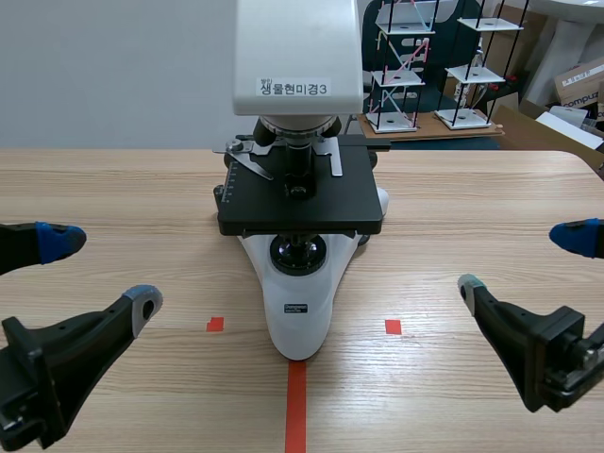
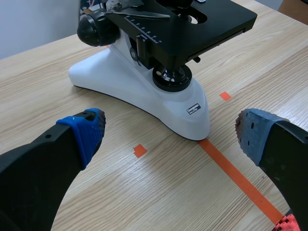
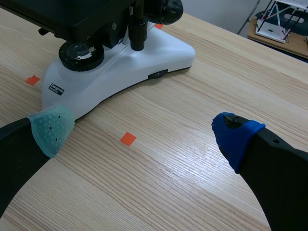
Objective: Point at the revolving nosepiece
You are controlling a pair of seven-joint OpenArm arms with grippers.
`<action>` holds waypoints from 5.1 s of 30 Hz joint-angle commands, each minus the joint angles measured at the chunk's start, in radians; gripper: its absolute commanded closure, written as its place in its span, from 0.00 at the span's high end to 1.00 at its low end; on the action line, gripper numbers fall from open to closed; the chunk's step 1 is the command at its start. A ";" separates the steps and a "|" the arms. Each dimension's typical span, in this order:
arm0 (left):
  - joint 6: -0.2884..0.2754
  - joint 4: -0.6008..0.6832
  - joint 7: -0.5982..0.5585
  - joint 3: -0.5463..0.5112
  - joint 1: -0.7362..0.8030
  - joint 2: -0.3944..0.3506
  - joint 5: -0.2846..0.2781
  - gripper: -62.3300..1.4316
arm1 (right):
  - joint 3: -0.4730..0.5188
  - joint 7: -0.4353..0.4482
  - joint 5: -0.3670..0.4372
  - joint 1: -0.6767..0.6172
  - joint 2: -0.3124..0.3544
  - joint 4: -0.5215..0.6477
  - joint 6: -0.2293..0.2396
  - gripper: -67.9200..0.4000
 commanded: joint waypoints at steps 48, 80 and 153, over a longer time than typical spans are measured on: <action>-0.001 0.011 0.023 -0.001 0.000 0.003 -0.002 0.91 | -0.003 0.162 -0.101 0.088 0.011 0.011 0.016 0.01; -0.001 0.011 0.023 -0.001 0.000 0.003 -0.002 0.91 | -0.299 0.302 -0.338 0.756 0.010 -0.362 0.260 0.01; -0.001 0.011 0.023 -0.001 0.000 0.003 -0.002 0.91 | -0.371 0.319 -0.376 0.815 0.010 -0.367 0.262 0.01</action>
